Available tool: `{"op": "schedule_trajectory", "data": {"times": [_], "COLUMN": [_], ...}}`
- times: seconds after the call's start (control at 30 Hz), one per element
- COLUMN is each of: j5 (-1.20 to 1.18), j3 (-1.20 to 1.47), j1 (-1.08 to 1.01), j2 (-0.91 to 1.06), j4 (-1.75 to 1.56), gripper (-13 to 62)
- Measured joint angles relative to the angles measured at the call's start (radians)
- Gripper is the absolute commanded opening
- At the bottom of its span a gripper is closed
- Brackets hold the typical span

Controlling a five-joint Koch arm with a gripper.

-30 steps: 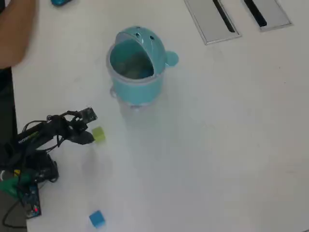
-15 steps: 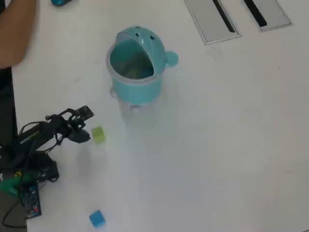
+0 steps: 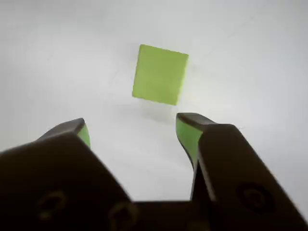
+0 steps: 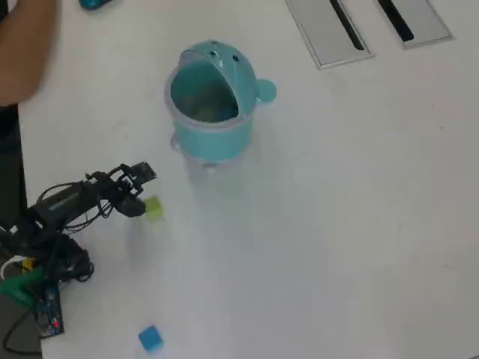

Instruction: Grasp RGB lego blocks and put them in the bin one by one.

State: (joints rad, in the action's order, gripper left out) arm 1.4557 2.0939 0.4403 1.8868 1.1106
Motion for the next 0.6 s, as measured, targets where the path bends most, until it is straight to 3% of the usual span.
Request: {"op": "schedule_trajectory", "data": {"times": [0.6], "j5": [-0.086], "j3": [-0.078], "j1": [-0.028], "j2": [-0.087], "j4": [0.002], "gripper": [33.7]}}
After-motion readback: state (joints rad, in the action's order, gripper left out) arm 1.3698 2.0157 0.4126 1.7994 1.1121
